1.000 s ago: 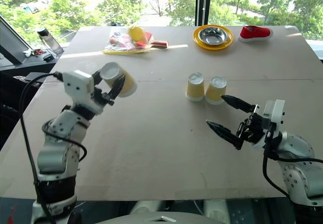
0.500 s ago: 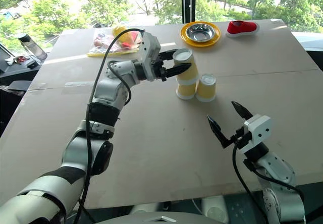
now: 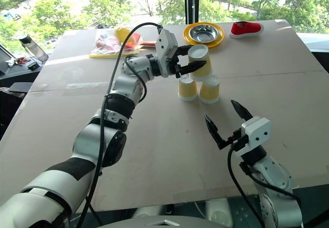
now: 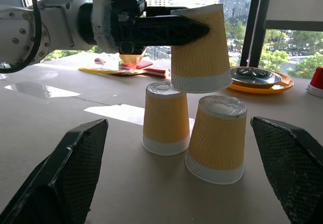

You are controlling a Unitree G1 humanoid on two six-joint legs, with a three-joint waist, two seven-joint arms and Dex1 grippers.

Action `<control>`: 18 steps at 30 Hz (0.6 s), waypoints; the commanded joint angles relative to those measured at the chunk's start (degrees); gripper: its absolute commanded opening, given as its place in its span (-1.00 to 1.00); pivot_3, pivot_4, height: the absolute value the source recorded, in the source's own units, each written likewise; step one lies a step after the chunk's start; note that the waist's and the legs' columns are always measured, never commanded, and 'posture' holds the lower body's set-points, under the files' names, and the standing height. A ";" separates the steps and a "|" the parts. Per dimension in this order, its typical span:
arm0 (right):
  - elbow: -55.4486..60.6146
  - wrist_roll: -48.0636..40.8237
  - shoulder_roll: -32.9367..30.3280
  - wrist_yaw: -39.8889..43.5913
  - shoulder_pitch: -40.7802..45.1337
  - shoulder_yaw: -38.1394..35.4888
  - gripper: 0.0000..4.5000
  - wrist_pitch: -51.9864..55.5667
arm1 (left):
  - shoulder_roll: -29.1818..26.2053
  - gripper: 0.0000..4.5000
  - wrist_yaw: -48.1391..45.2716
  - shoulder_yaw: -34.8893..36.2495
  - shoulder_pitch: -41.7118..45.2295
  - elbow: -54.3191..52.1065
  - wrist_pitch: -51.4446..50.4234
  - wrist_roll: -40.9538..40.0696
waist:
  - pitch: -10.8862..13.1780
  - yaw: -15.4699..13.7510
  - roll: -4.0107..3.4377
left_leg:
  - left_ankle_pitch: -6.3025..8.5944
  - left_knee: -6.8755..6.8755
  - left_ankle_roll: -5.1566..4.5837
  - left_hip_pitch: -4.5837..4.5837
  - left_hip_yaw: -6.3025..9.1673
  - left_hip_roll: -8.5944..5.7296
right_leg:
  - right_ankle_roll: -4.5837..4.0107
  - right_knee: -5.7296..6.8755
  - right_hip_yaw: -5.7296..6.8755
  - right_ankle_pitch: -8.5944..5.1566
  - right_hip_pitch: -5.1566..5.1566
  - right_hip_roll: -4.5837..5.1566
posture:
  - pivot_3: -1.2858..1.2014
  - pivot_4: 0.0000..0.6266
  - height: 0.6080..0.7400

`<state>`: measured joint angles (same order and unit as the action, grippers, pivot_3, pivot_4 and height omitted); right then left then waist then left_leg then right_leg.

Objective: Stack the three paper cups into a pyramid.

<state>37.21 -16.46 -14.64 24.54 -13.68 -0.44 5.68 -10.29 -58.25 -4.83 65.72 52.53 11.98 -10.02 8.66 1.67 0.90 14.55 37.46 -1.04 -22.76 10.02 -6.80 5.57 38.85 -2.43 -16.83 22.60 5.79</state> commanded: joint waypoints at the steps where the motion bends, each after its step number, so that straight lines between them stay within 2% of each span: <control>1: 1.90 -0.02 -0.05 -0.76 1.03 0.50 1.00 -0.53 | 0.52 0.10 0.93 0.34 2.30 1.39 2.59 1.62 | 0.00 0.07 0.00 | 0.00 0.00 0.00 0.00 0.00 0.00 | 0.00 0.00 -0.01 0.00 0.01 0.00 | 0.03 -0.52 0.88; 10: 2.10 -0.80 -0.21 -0.56 1.97 0.43 1.00 -0.54 | 0.48 0.10 2.44 0.69 3.43 4.29 3.54 3.98 | 0.00 0.32 0.00 | 0.00 0.02 0.00 0.00 -0.01 0.00 | 0.00 0.04 -0.01 0.00 0.01 -0.01 | 0.03 -0.52 0.88; 11: 2.07 -0.76 -0.23 -0.54 1.97 0.47 1.00 -0.57 | 0.43 0.54 2.57 0.74 3.53 4.42 3.55 4.02 | 0.00 0.34 0.00 | 0.00 0.03 0.00 0.00 -0.01 0.00 | 0.00 0.05 -0.01 0.00 0.01 -0.01 | 0.03 -0.52 0.88; 12: 2.04 -0.75 -0.24 -0.51 1.98 0.52 1.00 -0.62 | 0.40 0.68 2.68 0.79 3.61 4.51 3.49 4.04 | 0.00 0.36 0.00 | 0.00 0.03 0.00 0.00 -0.01 0.00 | 0.00 0.06 -0.01 0.00 0.01 -0.01 | 0.03 -0.52 0.88; 13: 2.02 -0.77 -0.25 -0.49 1.99 0.55 1.00 -0.65 | 0.36 0.90 2.63 0.86 3.65 4.51 3.41 4.05 | 0.00 0.37 0.00 | 0.00 0.03 0.00 0.00 -0.01 0.00 | 0.00 0.06 -0.01 0.00 0.01 -0.01 | 0.03 -0.52 0.88; 14: 2.05 -0.74 -0.27 -0.48 1.95 0.63 1.00 -0.67 | 0.29 0.95 2.39 0.98 3.63 4.21 3.12 3.93 | 0.00 0.37 0.00 | 0.00 0.03 0.00 0.00 -0.01 0.00 | 0.00 0.06 -0.01 0.00 0.01 -0.01 | 0.03 -0.52 0.88; 18: 1.84 -0.77 -0.36 -0.07 1.47 0.71 1.00 -1.23 | 0.16 0.95 2.11 1.97 3.50 2.12 0.85 2.78 | 0.00 0.39 0.00 | 0.00 0.03 0.00 0.00 -0.01 0.00 | 0.00 0.06 -0.01 0.00 0.01 -0.01 | 0.03 -0.52 0.88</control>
<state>37.21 -16.73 -14.80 24.44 -12.05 0.20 5.95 -9.67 -56.14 -4.37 67.63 57.50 13.61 -6.14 8.66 2.06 0.89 14.55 37.50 -1.05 -22.76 10.01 -6.80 5.57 38.91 -2.44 -16.83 22.61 5.78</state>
